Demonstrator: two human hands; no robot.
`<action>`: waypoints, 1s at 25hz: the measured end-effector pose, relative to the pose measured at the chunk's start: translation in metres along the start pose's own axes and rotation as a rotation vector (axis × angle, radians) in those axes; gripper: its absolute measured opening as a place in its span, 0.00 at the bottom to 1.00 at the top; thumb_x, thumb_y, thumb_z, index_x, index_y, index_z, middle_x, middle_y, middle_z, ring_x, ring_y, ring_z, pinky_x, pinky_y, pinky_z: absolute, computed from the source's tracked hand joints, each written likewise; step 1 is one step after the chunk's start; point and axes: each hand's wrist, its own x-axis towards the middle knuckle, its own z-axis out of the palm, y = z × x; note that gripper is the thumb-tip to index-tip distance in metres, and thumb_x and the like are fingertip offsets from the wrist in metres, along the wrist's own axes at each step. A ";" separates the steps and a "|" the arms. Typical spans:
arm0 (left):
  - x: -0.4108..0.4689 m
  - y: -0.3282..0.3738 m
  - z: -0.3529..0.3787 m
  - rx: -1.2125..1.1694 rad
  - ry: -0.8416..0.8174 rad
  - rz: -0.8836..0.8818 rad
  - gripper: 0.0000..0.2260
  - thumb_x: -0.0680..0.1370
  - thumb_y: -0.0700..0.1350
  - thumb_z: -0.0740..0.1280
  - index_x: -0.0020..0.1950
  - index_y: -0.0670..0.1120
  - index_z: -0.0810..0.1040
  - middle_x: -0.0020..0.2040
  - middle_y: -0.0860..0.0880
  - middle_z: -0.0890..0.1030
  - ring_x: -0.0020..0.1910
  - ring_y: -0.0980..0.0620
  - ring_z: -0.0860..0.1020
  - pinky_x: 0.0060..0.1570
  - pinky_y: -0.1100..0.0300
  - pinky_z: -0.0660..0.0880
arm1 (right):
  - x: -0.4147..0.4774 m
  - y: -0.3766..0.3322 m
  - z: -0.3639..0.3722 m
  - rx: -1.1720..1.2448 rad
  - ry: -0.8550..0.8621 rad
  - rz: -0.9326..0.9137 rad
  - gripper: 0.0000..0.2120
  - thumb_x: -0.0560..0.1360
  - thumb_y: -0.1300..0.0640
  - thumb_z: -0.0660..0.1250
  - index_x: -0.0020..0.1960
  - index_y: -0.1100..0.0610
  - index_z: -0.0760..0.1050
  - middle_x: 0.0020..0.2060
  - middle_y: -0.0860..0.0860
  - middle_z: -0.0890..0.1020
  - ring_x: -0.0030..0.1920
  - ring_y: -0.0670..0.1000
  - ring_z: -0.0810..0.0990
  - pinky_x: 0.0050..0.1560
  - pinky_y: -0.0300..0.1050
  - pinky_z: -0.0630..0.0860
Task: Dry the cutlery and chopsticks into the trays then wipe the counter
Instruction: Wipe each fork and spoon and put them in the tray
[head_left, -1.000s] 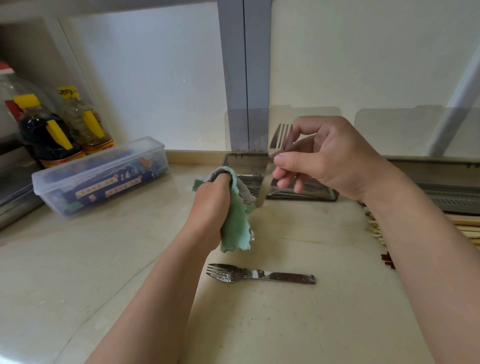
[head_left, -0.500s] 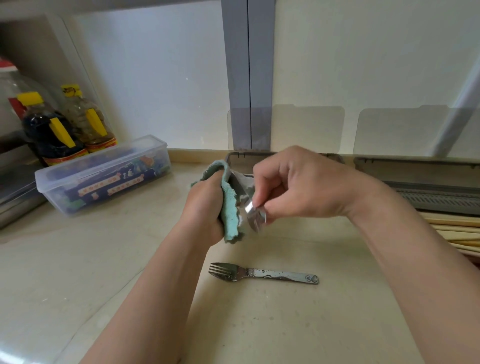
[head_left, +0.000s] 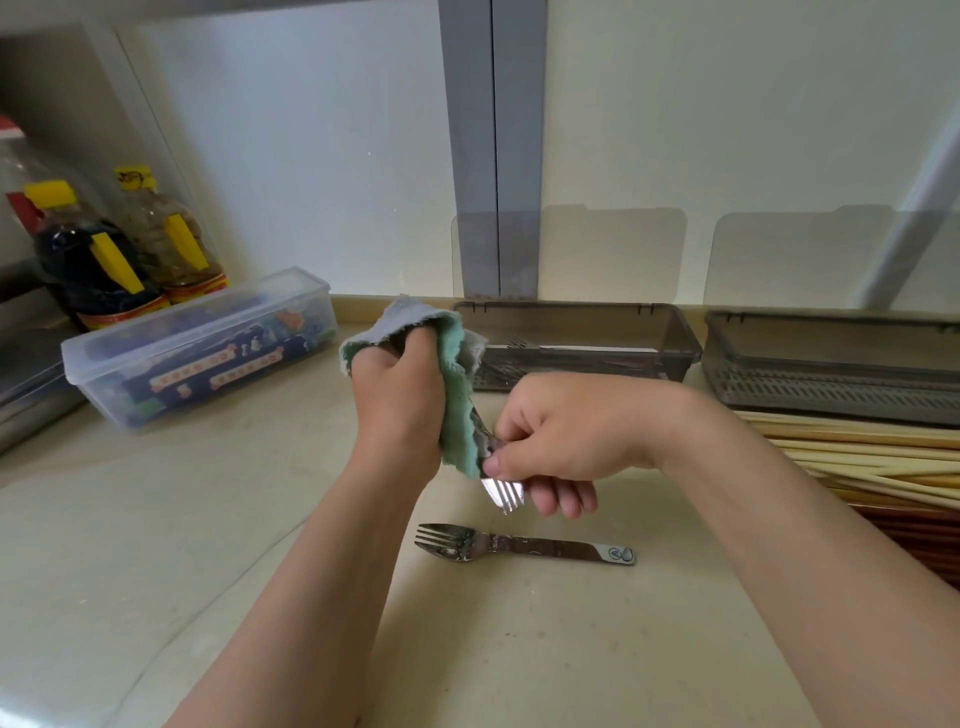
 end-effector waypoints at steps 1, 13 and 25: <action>-0.004 0.000 0.001 0.033 -0.032 0.024 0.16 0.81 0.40 0.63 0.32 0.45 0.72 0.26 0.49 0.71 0.27 0.51 0.69 0.30 0.59 0.68 | 0.001 0.000 0.000 -0.002 0.023 -0.010 0.15 0.83 0.57 0.63 0.39 0.58 0.76 0.29 0.53 0.81 0.25 0.49 0.75 0.28 0.43 0.74; -0.019 -0.004 0.006 0.266 -0.336 0.173 0.10 0.80 0.38 0.64 0.38 0.43 0.78 0.33 0.47 0.79 0.34 0.50 0.77 0.35 0.52 0.75 | 0.007 0.018 -0.013 0.122 0.232 -0.012 0.09 0.80 0.60 0.66 0.42 0.61 0.79 0.29 0.52 0.82 0.28 0.50 0.80 0.25 0.41 0.74; -0.028 0.001 0.001 0.449 -0.709 0.097 0.08 0.78 0.39 0.66 0.39 0.43 0.79 0.35 0.51 0.82 0.35 0.53 0.80 0.38 0.56 0.77 | 0.006 0.042 -0.045 0.620 0.695 -0.155 0.08 0.78 0.63 0.70 0.40 0.64 0.77 0.30 0.56 0.81 0.28 0.51 0.79 0.21 0.40 0.68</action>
